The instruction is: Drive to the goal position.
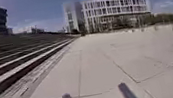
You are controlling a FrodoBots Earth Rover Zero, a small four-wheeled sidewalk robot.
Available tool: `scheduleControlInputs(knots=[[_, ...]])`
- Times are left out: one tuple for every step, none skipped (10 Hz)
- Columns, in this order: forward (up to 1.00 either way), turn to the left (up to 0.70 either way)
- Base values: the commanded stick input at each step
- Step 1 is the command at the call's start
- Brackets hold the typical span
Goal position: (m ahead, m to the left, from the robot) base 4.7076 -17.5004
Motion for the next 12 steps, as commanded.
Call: scheduleControlInputs(knots=[[0.7, 0.0], [0.7, 0.0], [0.7, 0.0], [0.7, 0.0], [0.7, 0.0], [0.7, 0.0], [0.7, 0.0], [0.7, 0.0], [0.7, 0.0], [0.7, 0.0], [0.7, 0.0], [0.7, 0.0]])
